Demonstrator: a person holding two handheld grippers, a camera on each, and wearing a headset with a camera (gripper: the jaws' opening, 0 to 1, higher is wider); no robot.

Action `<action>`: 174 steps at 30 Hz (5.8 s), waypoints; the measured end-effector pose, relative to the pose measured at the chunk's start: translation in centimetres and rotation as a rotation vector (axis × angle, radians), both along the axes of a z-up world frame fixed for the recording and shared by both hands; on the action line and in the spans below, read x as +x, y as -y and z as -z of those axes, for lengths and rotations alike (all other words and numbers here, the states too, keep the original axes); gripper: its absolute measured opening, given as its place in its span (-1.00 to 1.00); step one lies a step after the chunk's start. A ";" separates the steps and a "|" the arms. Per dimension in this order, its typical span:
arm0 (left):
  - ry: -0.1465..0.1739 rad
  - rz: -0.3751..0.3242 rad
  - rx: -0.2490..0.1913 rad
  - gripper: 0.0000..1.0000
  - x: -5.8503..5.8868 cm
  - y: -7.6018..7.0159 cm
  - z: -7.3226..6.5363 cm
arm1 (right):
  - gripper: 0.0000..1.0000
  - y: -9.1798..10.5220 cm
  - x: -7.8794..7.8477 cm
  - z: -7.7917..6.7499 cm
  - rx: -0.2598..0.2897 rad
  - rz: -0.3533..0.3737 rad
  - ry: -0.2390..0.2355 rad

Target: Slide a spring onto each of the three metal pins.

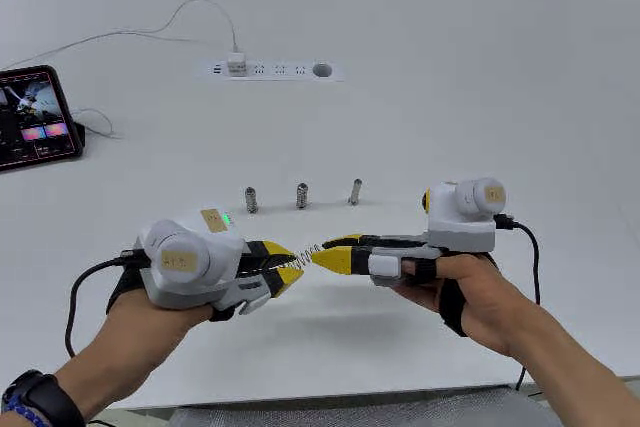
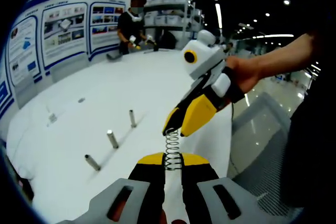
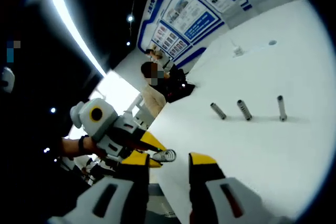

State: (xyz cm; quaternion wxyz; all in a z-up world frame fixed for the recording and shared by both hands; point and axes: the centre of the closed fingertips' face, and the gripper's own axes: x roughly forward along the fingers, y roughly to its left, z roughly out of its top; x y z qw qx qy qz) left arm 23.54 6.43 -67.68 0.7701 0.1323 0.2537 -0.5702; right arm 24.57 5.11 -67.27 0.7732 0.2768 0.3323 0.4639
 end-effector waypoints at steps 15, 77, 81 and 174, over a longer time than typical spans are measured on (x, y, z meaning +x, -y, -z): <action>0.022 0.053 -0.010 -0.80 -0.8 1.2 -0.8 | -0.69 -0.4 -0.7 -0.8 0.049 -0.023 -0.021; -0.035 0.205 -0.069 -0.78 -2.5 5.1 -0.7 | -0.76 1.5 -3.5 -1.3 -0.660 -0.735 0.356; -0.037 0.197 -0.072 -0.71 -2.5 5.1 -0.7 | -0.76 1.8 -3.3 -1.3 -0.656 -0.710 0.354; -0.115 -0.399 0.022 0.39 3.5 -10.6 3.5 | -0.76 11.2 9.5 3.8 -0.940 -0.494 0.310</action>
